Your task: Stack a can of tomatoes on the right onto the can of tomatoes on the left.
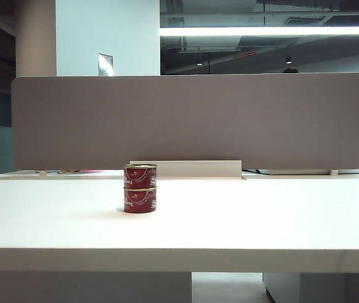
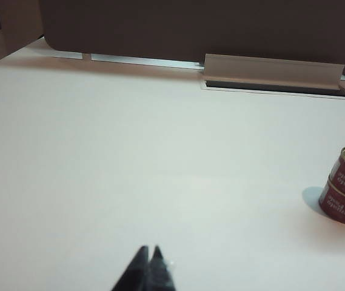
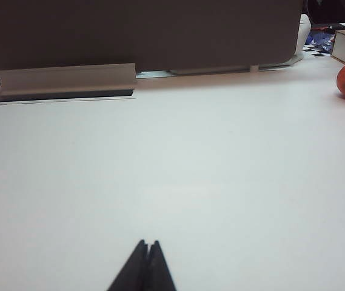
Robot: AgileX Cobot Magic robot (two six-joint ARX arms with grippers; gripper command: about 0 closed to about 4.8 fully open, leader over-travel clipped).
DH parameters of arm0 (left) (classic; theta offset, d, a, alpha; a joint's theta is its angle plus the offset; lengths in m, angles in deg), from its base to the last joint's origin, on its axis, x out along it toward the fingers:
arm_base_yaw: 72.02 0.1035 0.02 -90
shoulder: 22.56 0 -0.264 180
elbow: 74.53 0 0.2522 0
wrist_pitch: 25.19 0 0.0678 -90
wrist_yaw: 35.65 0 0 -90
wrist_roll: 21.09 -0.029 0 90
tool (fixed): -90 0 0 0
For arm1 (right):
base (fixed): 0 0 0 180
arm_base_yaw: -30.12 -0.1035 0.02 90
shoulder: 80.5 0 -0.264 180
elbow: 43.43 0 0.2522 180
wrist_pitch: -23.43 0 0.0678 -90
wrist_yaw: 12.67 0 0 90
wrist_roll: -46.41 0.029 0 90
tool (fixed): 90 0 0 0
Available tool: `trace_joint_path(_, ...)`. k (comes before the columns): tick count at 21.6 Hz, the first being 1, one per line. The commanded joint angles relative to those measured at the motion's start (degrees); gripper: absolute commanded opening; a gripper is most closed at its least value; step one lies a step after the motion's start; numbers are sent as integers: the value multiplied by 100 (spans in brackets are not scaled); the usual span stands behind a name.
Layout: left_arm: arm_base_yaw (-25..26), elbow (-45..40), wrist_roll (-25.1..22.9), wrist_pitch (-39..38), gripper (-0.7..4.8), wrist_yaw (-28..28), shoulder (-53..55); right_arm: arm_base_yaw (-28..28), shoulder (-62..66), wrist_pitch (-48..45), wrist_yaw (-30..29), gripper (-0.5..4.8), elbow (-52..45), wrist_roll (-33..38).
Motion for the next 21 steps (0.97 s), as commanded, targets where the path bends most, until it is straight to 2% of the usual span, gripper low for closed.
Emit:
trace_joint_path(1,7,17,-22,63,-6,-24,4,-13,-11,96,24,-1,-35,-22)
trace_joint_path(21,7,17,-22,63,-6,-24,4,-20,-11,111,24,-1,-35,-22)
